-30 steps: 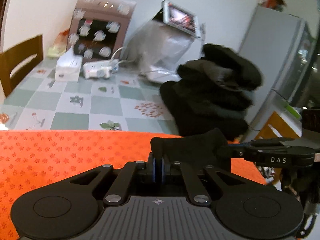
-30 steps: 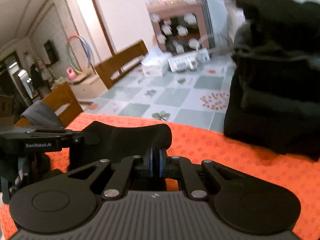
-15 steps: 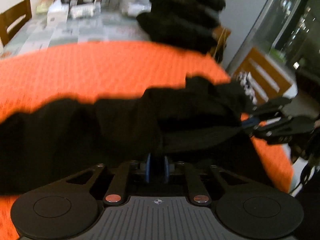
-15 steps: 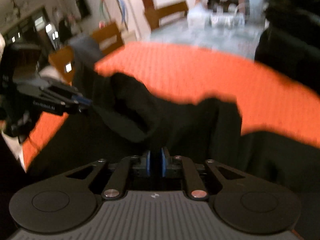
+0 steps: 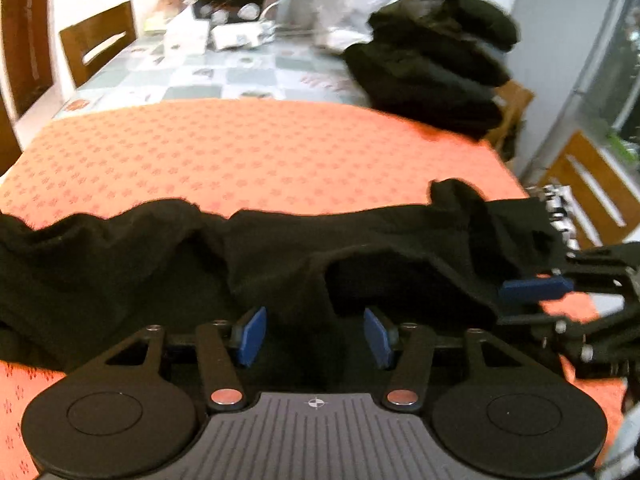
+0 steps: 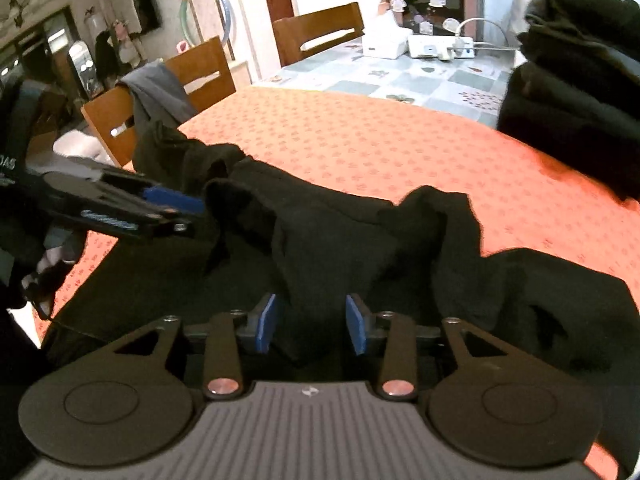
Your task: Fold clothes
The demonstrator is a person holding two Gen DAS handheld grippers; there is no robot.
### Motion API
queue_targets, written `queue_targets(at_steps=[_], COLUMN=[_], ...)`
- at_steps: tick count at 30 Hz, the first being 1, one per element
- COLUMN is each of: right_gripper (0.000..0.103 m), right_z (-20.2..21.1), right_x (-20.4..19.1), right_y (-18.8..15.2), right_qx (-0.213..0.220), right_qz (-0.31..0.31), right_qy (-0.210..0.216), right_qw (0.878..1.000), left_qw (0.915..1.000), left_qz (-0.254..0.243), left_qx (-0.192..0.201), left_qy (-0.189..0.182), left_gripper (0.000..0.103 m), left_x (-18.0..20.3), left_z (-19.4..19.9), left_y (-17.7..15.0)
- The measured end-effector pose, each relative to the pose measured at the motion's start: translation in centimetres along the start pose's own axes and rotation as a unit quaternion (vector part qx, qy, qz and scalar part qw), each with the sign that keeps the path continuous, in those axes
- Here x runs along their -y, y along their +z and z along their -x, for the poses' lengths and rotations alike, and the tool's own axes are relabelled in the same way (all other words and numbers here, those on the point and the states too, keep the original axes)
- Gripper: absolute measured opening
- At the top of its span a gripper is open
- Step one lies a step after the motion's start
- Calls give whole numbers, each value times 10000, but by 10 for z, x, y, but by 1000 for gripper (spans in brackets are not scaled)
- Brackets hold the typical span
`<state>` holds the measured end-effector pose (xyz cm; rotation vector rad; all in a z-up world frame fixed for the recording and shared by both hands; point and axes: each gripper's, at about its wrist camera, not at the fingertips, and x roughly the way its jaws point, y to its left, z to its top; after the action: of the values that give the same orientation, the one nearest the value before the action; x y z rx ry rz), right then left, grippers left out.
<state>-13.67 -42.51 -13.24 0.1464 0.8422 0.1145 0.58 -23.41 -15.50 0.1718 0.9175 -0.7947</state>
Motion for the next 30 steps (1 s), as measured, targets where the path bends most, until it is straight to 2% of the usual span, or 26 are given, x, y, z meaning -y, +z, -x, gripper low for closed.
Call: queue_targets(at_steps=[2,3,4,5,6,8,13,16,19,24,30], right_gripper=[43,43,34,21,5,4,4,4,4,4,4], right_z=[-14,-20,-25,-26,-28,-23,-6,-7,-20,-67,-122], right_x=[-6,-9,-11,-11,-12,-10,1,12,31,80,131], right_y=[-2,-2,-2,0,2,9,50,80,110,151,168], right_qx=[-81,-134,-182,-217,-252,-119,374,576,612,245,-257], right_qz=[80,150,204,211,218,178,346,463,489,291,-195], right_qy=[-107,-221,-329,-417,-506,-720,-1087,-1233,-1283,-1165,-958], right_qw=[9999,9996,9991,9987,9982,9972,9928,9896,9886,9925,9949], left_qw=[9995,9987,9981,9978,9975,9971,9960,9943,9944,9966,9980], left_qz=[-58,-97,-77,-38,1,55,-17,-147,-153,-147,-111], left_qx=[-93,-135,-131,-83,-32,99,549,750,764,466,55], left_qy=[311,475,591,652,710,752,701,743,720,668,623], left_gripper=[56,49,41,25,16,11,10,10,10,10,10], left_x=[5,6,4,0,-4,-10,-18,-24,-33,-49,-61], left_z=[-9,-11,-9,-5,-1,8,20,11,-10,-66,-121], left_y=[-1,-2,-3,-2,-1,5,46,82,118,161,179])
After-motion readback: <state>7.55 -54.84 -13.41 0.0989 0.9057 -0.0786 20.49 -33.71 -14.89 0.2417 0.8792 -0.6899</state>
